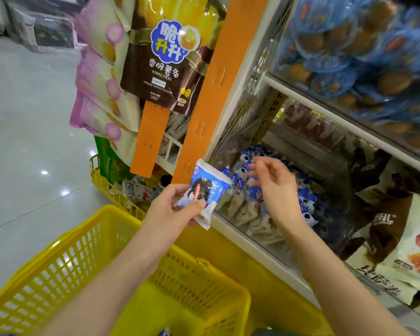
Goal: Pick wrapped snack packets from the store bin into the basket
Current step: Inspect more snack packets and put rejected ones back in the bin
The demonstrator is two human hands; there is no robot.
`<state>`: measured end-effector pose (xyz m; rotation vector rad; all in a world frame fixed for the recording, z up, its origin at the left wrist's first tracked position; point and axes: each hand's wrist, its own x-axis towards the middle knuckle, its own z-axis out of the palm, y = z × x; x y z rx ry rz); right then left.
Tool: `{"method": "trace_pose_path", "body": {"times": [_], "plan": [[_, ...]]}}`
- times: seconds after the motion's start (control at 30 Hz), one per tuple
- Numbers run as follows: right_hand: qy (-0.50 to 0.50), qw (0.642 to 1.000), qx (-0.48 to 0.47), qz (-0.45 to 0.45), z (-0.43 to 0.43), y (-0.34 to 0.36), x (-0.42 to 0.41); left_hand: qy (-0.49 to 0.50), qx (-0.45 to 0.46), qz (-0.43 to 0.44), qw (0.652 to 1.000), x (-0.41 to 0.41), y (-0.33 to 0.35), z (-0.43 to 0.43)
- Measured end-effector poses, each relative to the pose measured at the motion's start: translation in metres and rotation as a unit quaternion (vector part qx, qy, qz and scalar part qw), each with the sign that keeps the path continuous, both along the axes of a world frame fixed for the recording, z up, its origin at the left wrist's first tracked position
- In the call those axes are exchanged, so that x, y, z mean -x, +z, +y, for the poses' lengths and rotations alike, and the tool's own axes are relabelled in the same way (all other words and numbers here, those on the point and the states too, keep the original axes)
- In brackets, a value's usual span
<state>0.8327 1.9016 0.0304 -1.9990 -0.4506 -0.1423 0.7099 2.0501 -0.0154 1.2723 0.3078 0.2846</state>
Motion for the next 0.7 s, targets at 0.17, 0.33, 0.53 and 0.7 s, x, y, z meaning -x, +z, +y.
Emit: {"method": "trace_pose_path", "body": {"times": [0.17, 0.33, 0.53, 0.7], "plan": [[-0.09, 0.975, 0.189, 0.071, 0.016, -0.006, -0.085, 0.007, 0.022, -0.025, 0.999, -0.005, 0.006, 0.009], [-0.115, 0.949, 0.292, 0.04, 0.024, -0.02, -0.104, 0.015, 0.024, -0.027, 0.999, -0.007, 0.004, 0.016], [-0.128, 0.96, 0.24, 0.059, 0.022, -0.011, -0.102, 0.019, 0.041, 0.006, 0.999, -0.009, -0.001, 0.013], [-0.147, 0.988, 0.051, 0.023, 0.008, 0.018, -0.072, 0.02, 0.055, 0.026, 0.998, -0.009, -0.002, 0.005]]}}
